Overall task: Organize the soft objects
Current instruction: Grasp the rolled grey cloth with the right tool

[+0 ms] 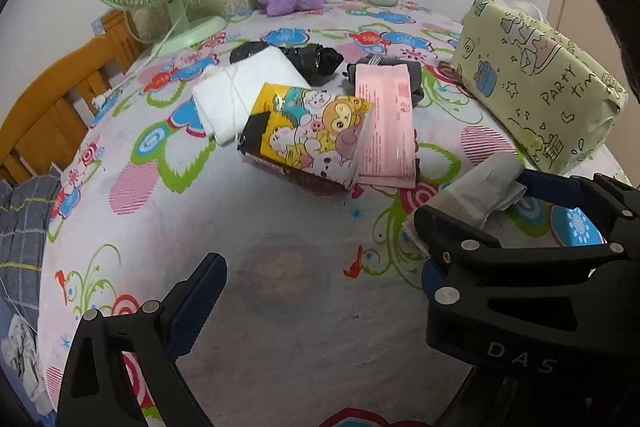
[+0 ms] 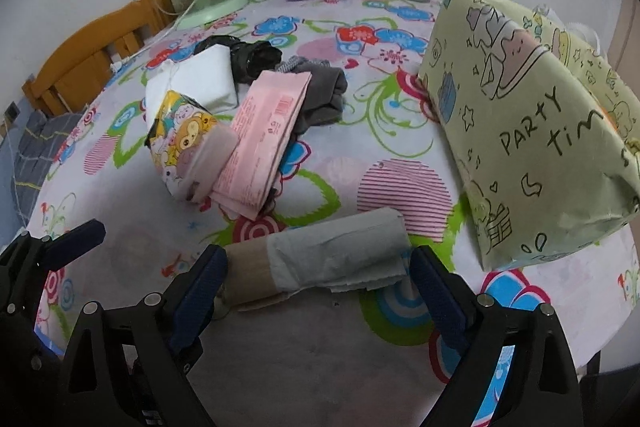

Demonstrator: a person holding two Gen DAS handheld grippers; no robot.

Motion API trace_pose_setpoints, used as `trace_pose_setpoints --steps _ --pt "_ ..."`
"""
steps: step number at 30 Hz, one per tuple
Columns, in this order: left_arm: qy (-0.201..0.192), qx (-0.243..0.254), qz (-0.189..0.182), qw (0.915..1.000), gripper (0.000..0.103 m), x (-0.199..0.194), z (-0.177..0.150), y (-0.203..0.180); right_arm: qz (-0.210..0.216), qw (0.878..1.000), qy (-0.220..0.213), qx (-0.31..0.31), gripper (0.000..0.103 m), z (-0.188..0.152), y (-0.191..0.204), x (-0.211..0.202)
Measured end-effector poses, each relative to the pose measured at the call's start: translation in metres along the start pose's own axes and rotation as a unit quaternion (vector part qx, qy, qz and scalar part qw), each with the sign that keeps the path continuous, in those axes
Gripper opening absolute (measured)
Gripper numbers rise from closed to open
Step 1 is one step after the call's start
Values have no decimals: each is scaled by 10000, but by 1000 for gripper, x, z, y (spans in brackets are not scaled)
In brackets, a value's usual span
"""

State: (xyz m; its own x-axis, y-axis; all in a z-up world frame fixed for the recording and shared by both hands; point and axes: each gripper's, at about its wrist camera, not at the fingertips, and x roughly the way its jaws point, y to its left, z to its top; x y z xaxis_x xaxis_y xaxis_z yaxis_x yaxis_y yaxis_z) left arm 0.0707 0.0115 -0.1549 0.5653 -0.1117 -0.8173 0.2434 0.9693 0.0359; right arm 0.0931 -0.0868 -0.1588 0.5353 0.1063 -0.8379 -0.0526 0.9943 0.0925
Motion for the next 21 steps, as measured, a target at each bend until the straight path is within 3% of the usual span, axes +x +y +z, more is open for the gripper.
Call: trace_pose_setpoints --steps 3,14,21 --pt "-10 1 -24 10000 99 1 0 -1 -36 9999 -82 -54 94 0 0 1" --pt "-102 -77 -15 9999 99 7 15 -1 -102 9991 -355 -216 53 7 -1 -9" --pt "-161 -121 25 9998 99 11 29 1 -91 9990 -435 -32 50 16 -11 -12"
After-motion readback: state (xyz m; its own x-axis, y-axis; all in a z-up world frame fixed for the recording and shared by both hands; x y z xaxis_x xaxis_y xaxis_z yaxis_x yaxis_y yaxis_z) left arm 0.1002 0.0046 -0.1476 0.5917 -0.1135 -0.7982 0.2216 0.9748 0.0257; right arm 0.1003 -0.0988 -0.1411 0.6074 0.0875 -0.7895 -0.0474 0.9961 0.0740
